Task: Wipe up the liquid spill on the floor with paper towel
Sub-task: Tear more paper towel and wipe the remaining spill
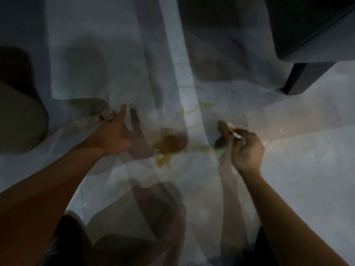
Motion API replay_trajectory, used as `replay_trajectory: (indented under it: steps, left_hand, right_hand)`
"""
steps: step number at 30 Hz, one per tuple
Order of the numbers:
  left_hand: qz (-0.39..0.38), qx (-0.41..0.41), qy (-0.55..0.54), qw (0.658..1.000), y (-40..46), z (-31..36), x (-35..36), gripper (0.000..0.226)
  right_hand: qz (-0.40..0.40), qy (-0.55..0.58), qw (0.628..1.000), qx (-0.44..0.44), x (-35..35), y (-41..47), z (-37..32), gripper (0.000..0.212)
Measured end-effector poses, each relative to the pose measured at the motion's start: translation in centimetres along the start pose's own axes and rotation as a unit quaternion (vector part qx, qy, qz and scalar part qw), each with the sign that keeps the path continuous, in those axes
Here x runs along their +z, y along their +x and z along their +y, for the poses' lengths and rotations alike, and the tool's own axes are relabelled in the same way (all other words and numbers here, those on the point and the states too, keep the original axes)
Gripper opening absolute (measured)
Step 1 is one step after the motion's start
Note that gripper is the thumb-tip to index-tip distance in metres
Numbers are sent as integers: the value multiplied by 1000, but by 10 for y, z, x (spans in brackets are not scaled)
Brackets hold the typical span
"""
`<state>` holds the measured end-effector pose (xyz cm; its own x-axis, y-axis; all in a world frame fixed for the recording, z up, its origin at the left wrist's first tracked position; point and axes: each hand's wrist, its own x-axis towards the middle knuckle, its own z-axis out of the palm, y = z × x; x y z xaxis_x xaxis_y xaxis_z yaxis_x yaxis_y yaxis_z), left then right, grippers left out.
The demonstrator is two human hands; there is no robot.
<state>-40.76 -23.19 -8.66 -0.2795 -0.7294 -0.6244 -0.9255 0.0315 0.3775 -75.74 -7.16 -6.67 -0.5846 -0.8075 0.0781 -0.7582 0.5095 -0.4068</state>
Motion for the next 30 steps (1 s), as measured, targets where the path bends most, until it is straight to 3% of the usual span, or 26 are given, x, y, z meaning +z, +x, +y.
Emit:
replay_trajectory:
  steps: [3,5,11,13,15,18,21,24,27,30]
  left_hand:
    - [14,10,-6,1000,-3,0,2,110]
    - [19,10,-4,1000,-3,2,3,108]
    - [-5,4,-36,999,-7,-2,4,110]
    - [-11,3,-50,999,-10,-3,3,113]
    - [-14,8,-51,999,-12,-2,3,114]
    - [-15,6,-42,999,-10,-1,4,112]
    - [-12,8,-22,1000,-7,-2,4,112]
    - [-6,9,-7,1000,-6,-3,5,113]
    - [-10,5,-2,1000,-5,1,7,111]
    - [-7,6,10,1000,-5,0,6,111]
  right_hand:
    - [-59,-70,991,102,1,6,23,36]
    - [-111,-54,983,139,18,-12,6,37]
    - [-234,127,964,-15,67,-72,-109,38]
    - [-192,212,958,-14,59,-71,-125,35]
    - [-147,247,957,46,45,-54,-110,29]
    - [-142,135,980,38,25,-17,-65,21]
    - [-105,-42,993,34,9,11,-15,28]
    - [-59,-55,994,79,-7,17,-14,29]
    - [-150,-79,984,-47,11,2,-41,40]
    - [-232,-139,961,-59,39,-7,-71,44]
